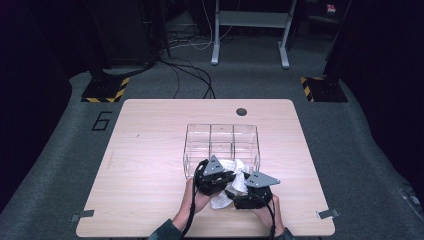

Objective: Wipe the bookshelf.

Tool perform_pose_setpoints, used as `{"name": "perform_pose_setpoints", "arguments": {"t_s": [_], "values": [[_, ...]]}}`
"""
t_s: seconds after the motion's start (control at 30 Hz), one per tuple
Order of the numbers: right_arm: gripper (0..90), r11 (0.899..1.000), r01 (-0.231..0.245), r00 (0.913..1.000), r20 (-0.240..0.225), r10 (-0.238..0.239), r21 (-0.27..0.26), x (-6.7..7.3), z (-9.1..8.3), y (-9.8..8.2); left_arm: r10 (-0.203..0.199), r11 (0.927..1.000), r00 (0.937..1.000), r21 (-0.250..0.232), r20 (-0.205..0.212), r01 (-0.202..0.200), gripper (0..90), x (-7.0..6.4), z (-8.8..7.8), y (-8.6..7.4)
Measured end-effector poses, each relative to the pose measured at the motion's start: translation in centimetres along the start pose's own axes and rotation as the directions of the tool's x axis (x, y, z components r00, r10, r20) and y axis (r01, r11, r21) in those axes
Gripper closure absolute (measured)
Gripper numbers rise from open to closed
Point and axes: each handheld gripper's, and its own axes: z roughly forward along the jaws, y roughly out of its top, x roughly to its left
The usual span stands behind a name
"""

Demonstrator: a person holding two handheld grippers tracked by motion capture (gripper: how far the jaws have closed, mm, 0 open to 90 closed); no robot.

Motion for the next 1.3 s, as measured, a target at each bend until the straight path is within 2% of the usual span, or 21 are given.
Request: {"name": "perform_pose_setpoints", "arguments": {"t_s": [0.13,0.2,0.27,0.37,0.47,0.5,0.53,0.57,0.6,0.7,0.87,0.93,1.13,1.3], "values": [[44.1,1.0,-0.014,0.9993,0.035,0.014,0.003,-0.2,0.2,0.0,-0.003,1.0,1.0,0.001,0.009,0.003,82.0,0.1,-0.2,0.0],[55.1,1.0,-0.022,0.999,0.04,0.021,0.005,-0.3,0.2,-0.1,-0.005,1.0,1.0,-0.003,-0.004,0.005,81.9,0.0,-0.1,-0.1],[66.7,1.0,-0.026,0.9987,0.044,0.026,0.014,-0.4,0.3,-0.2,0.024,0.9996,0.9994,0.015,-0.025,-0.024,81.0,0.0,-0.1,-0.2],[75.4,0.999,-0.039,0.9987,0.034,0.038,0.026,-0.4,0.6,-0.4,0.038,0.9988,0.9984,0.031,-0.041,-0.037,78.9,-0.1,-0.1,-0.4],[79.2,0.998,-0.035,0.999,0.029,0.034,0.042,-0.3,0.7,-0.5,0.025,0.9995,0.9976,0.022,-0.064,-0.023,73.3,-0.2,-0.1,-0.7],[79.9,0.999,-0.032,0.9992,0.026,0.031,0.044,-0.3,0.7,-0.5,0.032,0.9991,0.9973,0.03,-0.067,-0.03,70.3,0.0,-0.3,-0.7],[80.4,0.999,-0.028,0.9993,0.026,0.027,0.046,-0.3,0.7,-0.5,0.017,0.9998,0.9969,0.015,-0.077,-0.016,67.4,0.0,-0.3,-0.8],[80.9,0.998,-0.04,0.999,0.022,0.039,0.046,-0.3,0.7,-0.5,0.026,0.9994,0.9965,0.027,-0.079,-0.024,62.9,0.2,-0.5,-0.8],[81.1,0.998,-0.039,0.999,0.022,0.038,0.047,-0.3,0.6,-0.5,0.018,0.9997,0.9958,0.016,-0.089,-0.017,60.4,0.2,-0.6,-0.9],[81.6,0.998,-0.038,0.9991,0.02,0.038,0.046,-0.3,0.5,-0.5,0.026,0.9996,0.9942,0.012,-0.104,-0.025,52.4,0.1,-1.2,-1.2],[82.0,0.999,-0.037,0.9992,0.015,0.037,0.033,-0.3,-0.2,-0.6,0.059,0.998,0.9852,0.031,-0.161,-0.054,43.1,-0.6,-2.1,-1.9],[82.2,0.999,-0.03,0.9995,0.01,0.029,0.028,-0.3,-0.7,-0.8,0.062,0.9977,0.9845,0.038,-0.164,-0.057,37.0,-0.7,-2.6,-2.3],[82.4,0.999,-0.039,0.9987,0.033,0.038,0.01,-0.6,-2.7,-1.0,0.054,0.9983,0.9825,0.033,-0.179,-0.049,29.0,-0.6,-4.0,-3.7],[82.5,0.999,-0.028,0.9983,0.052,0.027,0.017,-0.9,-4.0,-1.2,0.064,0.9976,0.9749,0.039,-0.213,-0.057,26.5,-0.5,-5.0,-4.6]]}}
